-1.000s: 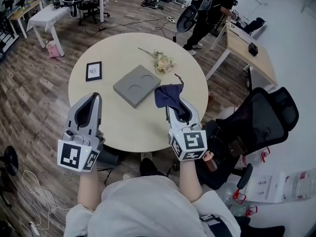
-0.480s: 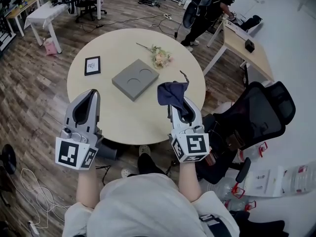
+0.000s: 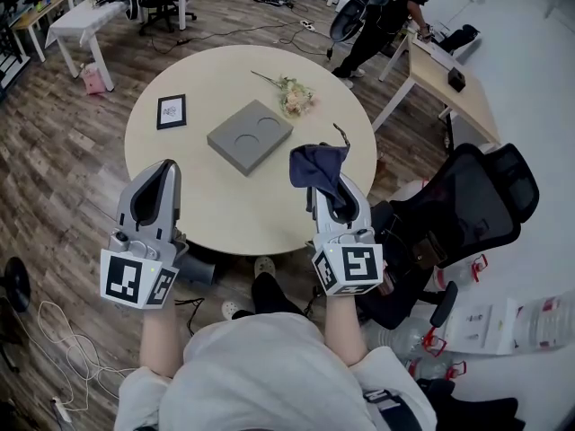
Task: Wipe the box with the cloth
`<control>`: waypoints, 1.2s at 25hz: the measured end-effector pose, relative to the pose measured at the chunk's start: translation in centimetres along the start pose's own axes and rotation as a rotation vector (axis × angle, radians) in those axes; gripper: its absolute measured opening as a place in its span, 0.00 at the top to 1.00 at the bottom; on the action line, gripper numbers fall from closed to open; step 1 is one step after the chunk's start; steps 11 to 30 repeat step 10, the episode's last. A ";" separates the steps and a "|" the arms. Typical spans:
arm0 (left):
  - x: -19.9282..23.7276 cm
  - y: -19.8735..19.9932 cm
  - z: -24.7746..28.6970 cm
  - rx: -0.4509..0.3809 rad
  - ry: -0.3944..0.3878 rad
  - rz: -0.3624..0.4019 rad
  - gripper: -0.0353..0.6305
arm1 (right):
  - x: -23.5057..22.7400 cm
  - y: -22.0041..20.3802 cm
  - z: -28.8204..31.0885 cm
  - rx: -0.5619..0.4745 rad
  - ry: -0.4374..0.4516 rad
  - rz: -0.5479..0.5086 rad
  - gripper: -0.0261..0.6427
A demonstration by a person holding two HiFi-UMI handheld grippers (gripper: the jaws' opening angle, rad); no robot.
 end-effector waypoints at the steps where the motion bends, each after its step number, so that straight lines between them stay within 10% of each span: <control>1: 0.0 0.0 -0.1 0.000 0.000 -0.002 0.94 | 0.1 0.1 0.0 -0.003 -0.001 0.001 0.84; 30: 0.4 -0.1 -0.9 -0.010 0.007 -0.017 0.94 | 1.0 0.6 -0.4 -0.020 0.000 -0.003 0.84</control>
Point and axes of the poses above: the fingertips, and each gripper's own axes: z forward along the fingers, x to its left, y out of its top, the point moved 1 cm from there along -z, backward along the fingers, and after that the axes turned 7 degrees about z, right-handed, at the moved point
